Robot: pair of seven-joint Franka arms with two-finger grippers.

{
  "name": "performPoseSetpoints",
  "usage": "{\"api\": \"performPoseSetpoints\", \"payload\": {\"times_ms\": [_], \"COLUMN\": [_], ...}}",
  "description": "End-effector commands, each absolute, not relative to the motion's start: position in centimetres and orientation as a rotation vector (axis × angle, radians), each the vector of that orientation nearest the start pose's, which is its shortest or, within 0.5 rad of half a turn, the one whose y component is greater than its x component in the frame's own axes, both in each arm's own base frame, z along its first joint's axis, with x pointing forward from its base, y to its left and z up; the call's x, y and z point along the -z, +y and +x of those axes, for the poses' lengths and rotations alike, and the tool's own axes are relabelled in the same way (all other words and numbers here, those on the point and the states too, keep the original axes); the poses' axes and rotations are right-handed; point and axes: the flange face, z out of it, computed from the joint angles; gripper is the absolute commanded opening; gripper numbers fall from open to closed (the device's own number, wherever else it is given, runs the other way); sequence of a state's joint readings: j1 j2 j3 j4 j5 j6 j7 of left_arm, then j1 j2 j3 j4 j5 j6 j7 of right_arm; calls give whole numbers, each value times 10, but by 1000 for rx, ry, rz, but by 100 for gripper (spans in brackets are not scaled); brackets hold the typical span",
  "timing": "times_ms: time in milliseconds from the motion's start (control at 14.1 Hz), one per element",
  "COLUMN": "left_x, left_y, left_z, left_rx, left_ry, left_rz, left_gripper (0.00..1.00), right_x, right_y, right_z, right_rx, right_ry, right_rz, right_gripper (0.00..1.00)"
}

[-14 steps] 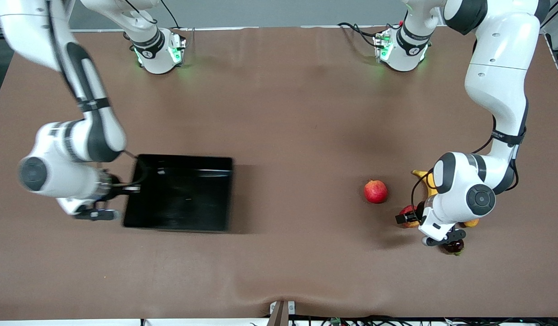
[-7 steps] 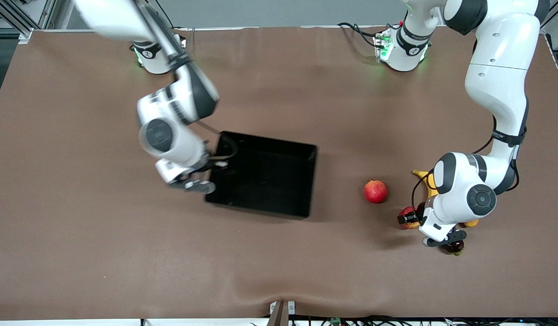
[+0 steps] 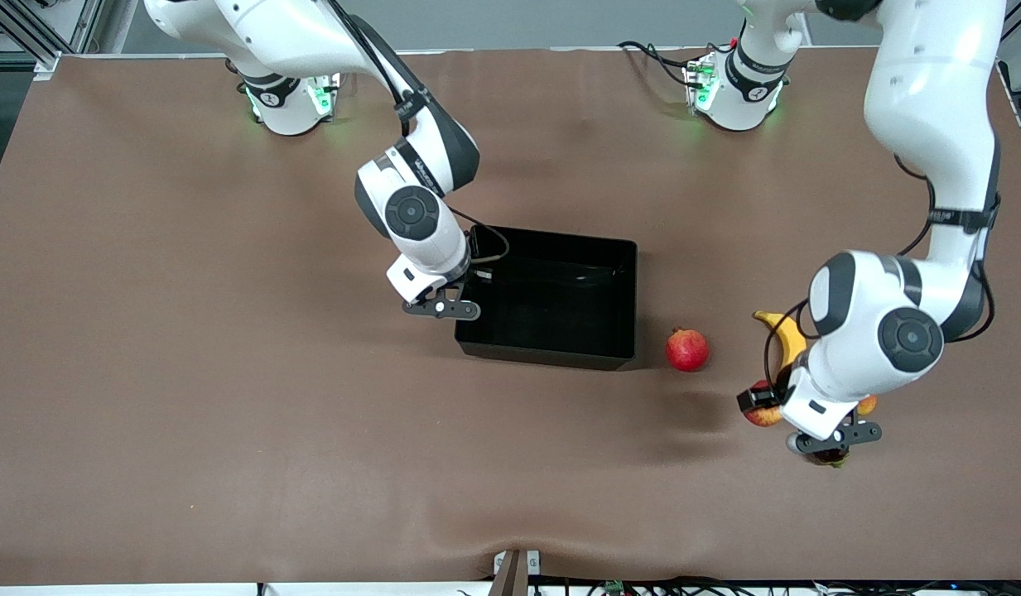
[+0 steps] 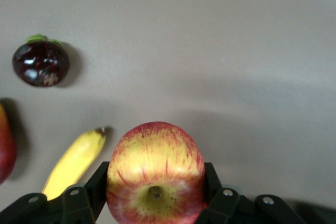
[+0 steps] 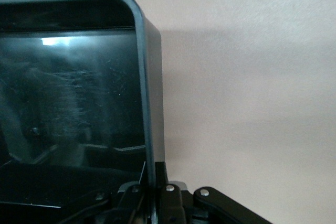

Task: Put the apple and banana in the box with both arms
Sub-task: 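Grasp the striped apple with the left gripper while the right gripper slides the tray, then carry the apple into the tray with the left gripper while the right gripper withdraws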

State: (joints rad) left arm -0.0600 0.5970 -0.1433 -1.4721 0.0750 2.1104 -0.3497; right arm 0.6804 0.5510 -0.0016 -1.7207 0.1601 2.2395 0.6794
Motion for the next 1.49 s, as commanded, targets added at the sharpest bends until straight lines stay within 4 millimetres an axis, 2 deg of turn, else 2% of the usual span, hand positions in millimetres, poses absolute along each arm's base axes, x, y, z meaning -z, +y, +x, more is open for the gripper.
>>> {"api": "performPoseSetpoints", "payload": {"times_ms": [0, 71, 142, 213, 356, 427, 498, 640, 782, 853, 924, 1067, 1280, 1351, 1422], "left_x": [-369, -372, -374, -375, -376, -373, -369, -351, -322, -304, -287, -251, -215, -206, -203], "left_y": [-146, -162, -180, -203, -262, -293, -322, -361, -389, -391, -391, -394, -392, -391, -390], "left_z": [682, 673, 664, 655, 631, 618, 605, 585, 563, 557, 550, 530, 515, 514, 515], "left_rx": [4, -45, -90, -107, -123, -123, -122, -128, -136, -127, -113, -86, -106, -123, -120], "left_ry": [-224, -258, -309, -365, -461, -490, -512, -514, -478, -464, -451, -425, -413, -410, -405], "left_rz": [-3138, -3137, -3134, -3137, -3127, -3120, -3116, -3094, -3074, -3078, -3092, -3129, -3141, -3132, -3130], "left_gripper": [0, 0, 0, 0, 0, 0, 0, 0, 0, 0, 0, 0, 0, 9, 31], "right_x": [-274, -274, -275, -279, -295, -310, -321, -344, -363, -373, -384, -407, -443, -453, -467], "right_y": [426, 426, 425, 421, 410, 395, 373, 315, 250, 218, 195, 131, 43, 21, 6], "right_z": [519, 519, 519, 523, 532, 543, 558, 587, 608, 616, 618, 624, 621, 617, 610], "right_rx": [-150, -150, -148, -140, -119, -91, -70, -68, -90, -93, -100, -109, -89, -98, -101], "right_ry": [149, 149, 153, 163, 191, 225, 261, 233, 164, 121, 67, 53, 37, 49, 64], "right_rz": [-3031, -3031, -3030, -3026, -3015, -3001, -2988, -2987, -2993, -2993, -2995, -2992, -2980, -2980, -3000], "right_gripper": [44, 91, 100, 100, 100, 100, 100, 100, 100, 100, 100, 100, 100, 100, 100]}}
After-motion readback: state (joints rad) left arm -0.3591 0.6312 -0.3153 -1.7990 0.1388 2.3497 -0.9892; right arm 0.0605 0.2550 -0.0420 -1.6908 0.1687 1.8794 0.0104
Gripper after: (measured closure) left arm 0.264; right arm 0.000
